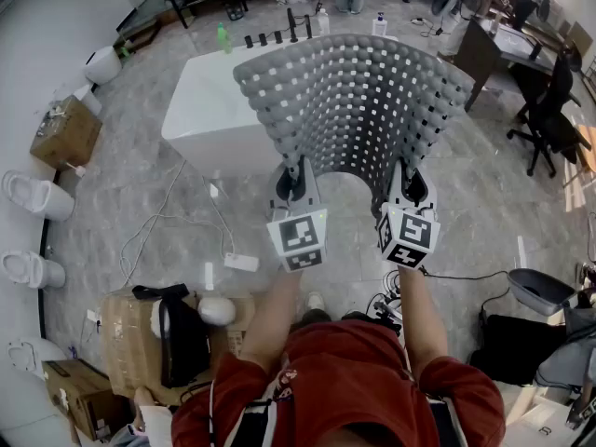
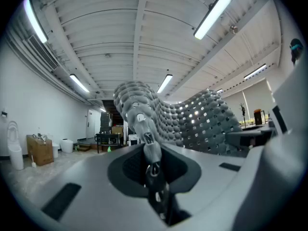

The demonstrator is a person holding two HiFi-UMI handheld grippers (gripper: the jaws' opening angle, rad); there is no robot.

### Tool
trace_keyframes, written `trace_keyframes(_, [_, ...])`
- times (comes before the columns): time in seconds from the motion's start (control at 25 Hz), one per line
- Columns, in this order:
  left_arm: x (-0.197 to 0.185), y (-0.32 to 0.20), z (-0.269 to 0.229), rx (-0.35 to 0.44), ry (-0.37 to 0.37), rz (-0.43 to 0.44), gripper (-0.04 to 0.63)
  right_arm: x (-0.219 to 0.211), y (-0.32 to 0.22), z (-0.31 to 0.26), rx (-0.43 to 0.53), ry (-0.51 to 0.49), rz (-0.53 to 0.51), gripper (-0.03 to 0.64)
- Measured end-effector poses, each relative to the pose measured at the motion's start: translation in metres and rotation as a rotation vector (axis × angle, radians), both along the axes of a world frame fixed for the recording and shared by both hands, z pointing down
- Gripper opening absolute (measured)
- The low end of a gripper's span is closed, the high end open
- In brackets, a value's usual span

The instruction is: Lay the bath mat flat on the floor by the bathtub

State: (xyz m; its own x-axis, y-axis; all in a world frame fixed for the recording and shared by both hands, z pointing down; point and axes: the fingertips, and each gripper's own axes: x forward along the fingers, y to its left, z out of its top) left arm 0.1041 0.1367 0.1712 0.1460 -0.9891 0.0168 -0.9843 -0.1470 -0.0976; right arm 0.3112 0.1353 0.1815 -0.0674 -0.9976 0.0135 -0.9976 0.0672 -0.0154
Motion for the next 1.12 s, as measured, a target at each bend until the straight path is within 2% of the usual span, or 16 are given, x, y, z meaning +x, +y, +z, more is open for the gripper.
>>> trace_keyframes(0.28, [-0.024,-0.004,-0.004,0.007,0.026,-0.017,0.051,-0.016,-0.008,-0.009,0.018,0.011,0.011,0.063])
trace_keyframes(0.52, [-0.02,-0.009,-0.002,0.006,0.044,-0.024,0.051,-0.016,-0.015,-0.01,0.028,0.014,0.001,0.061])
trace_keyframes(0.76, [-0.047,-0.011,0.0,-0.002,0.061,-0.027,0.051,-0.039,-0.02,-0.007,0.017,-0.024,0.009,0.066])
trace_keyframes(1.12, [-0.08,-0.006,0.009,-0.013,0.085,-0.038,0.051,-0.069,-0.02,0.004,-0.009,-0.016,0.001,0.067])
